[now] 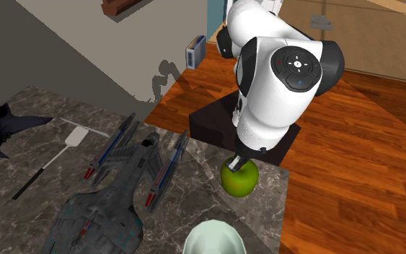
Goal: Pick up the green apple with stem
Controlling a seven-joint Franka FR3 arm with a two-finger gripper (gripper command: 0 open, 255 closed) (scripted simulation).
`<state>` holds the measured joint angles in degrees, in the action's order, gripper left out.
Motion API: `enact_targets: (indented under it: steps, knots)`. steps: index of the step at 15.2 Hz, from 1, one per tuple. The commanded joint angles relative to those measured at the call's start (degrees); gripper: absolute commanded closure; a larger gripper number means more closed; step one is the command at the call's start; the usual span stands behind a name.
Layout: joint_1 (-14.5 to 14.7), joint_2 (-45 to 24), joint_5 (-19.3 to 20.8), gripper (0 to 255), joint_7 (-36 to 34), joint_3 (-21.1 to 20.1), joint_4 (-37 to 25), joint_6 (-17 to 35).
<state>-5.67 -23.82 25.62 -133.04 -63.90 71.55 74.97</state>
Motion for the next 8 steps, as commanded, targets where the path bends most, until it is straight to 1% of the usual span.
enact_targets:
  steps: [1, 3, 8]
  knots:
    - [0.0, 0.0, 0.0, 255, 0.0, 0.0, 0.0, 0.0]
    - [-0.2, 0.2, -0.1, 255, 0.0, -0.1, 0.2, 0.0]
    - [4.1, -1.8, 1.9, 255, 0.3, 1.1, -7.1, -5.2]
